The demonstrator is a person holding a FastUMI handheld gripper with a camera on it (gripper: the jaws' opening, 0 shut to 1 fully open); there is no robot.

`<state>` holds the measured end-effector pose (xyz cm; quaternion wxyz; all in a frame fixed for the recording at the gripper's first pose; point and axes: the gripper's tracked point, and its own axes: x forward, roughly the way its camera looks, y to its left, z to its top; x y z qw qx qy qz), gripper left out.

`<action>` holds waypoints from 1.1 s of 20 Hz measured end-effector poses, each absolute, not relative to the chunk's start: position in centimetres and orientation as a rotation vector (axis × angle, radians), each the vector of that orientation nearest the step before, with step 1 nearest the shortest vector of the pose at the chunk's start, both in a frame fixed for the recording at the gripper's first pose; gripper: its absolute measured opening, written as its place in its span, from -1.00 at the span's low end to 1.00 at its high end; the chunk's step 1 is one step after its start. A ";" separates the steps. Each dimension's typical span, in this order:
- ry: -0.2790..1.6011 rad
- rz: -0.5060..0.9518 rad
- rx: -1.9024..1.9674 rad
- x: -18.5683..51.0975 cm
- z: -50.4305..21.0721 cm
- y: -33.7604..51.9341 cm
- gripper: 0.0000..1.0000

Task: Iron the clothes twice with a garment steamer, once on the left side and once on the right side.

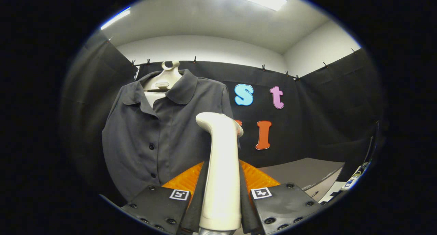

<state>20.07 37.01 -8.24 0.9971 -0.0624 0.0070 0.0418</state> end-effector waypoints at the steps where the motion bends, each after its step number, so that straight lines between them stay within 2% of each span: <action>1: 0.015 0.096 -0.124 20.3 -8.6 37.6 0.03; 9: -0.044 0.088 -0.151 20.6 -8.1 38.7 0.03; 22: 0.007 0.131 -0.229 18.9 -10.8 40.2 0.03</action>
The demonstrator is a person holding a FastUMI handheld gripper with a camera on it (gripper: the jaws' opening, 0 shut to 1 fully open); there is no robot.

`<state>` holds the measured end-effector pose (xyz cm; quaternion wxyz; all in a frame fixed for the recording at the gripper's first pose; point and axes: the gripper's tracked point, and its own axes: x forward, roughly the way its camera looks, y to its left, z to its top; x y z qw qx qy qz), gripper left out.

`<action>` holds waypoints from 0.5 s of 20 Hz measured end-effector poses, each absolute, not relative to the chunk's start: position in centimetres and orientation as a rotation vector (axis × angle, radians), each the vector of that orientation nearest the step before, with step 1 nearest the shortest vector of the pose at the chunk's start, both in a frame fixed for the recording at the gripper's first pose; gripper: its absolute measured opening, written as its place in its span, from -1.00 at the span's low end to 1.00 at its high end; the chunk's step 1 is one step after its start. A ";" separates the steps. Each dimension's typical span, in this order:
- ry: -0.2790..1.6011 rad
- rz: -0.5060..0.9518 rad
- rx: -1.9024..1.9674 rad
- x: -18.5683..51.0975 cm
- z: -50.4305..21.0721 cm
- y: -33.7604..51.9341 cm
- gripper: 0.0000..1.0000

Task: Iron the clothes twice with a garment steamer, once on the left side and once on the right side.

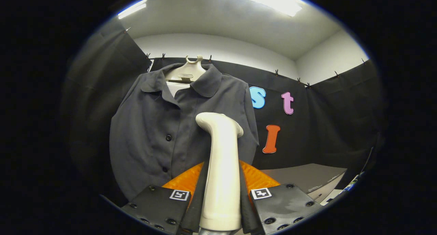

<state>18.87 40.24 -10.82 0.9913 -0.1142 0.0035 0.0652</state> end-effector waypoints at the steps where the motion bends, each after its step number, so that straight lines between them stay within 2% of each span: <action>1: 0.013 0.132 -0.234 18.6 -11.2 40.3 0.03; 10: 0.090 0.149 -0.255 16.5 -14.8 39.2 0.04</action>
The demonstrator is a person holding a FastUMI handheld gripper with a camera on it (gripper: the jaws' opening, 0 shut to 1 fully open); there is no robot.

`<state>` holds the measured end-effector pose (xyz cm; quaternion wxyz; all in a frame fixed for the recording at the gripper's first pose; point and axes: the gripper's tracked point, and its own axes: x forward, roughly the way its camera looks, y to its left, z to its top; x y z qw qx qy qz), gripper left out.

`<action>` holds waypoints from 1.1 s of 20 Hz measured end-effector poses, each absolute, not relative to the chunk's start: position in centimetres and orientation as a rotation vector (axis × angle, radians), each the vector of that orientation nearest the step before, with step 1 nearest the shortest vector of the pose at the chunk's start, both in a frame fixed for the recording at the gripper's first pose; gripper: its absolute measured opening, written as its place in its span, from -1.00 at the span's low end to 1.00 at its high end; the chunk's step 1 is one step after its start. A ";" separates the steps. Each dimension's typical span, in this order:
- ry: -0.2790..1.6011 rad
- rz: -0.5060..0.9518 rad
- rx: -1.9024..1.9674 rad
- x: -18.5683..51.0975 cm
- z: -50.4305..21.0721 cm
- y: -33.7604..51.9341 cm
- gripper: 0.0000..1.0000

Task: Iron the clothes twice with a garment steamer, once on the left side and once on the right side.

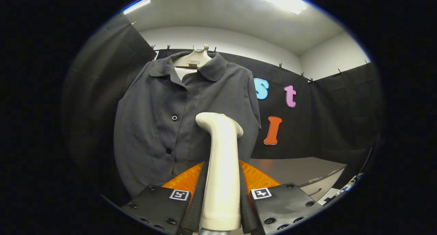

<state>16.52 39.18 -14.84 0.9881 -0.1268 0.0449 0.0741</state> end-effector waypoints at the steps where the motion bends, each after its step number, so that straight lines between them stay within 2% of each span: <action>1: 0.100 0.152 -0.255 16.2 -15.4 39.0 0.04; 22: 0.294 0.158 -0.285 10.5 -25.0 35.4 0.03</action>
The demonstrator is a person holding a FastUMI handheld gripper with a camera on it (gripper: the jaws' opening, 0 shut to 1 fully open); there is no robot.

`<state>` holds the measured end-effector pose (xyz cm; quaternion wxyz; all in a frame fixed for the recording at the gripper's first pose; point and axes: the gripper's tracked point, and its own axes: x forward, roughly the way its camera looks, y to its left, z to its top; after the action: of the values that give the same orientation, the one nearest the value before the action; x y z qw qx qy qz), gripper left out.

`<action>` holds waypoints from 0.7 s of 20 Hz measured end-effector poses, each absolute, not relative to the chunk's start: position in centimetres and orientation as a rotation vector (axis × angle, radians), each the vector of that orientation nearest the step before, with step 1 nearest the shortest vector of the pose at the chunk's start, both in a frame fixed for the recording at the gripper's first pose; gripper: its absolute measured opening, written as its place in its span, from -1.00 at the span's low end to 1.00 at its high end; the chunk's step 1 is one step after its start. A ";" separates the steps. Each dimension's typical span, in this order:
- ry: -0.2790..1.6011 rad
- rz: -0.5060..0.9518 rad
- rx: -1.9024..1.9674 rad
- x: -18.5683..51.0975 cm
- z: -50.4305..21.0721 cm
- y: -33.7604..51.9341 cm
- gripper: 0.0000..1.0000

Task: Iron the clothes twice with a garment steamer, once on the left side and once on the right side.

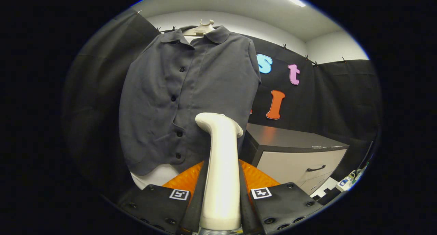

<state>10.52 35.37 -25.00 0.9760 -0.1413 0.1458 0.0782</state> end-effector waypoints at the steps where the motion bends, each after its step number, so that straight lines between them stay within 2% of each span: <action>1: 0.300 0.161 -0.286 10.3 -25.3 35.3 0.04; 8: 0.348 0.174 -0.301 8.9 -27.9 35.0 0.04; 14: 0.319 0.184 -0.302 8.8 -26.7 35.7 0.04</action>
<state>8.80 35.74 -26.70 0.9718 -0.1497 0.1580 0.0909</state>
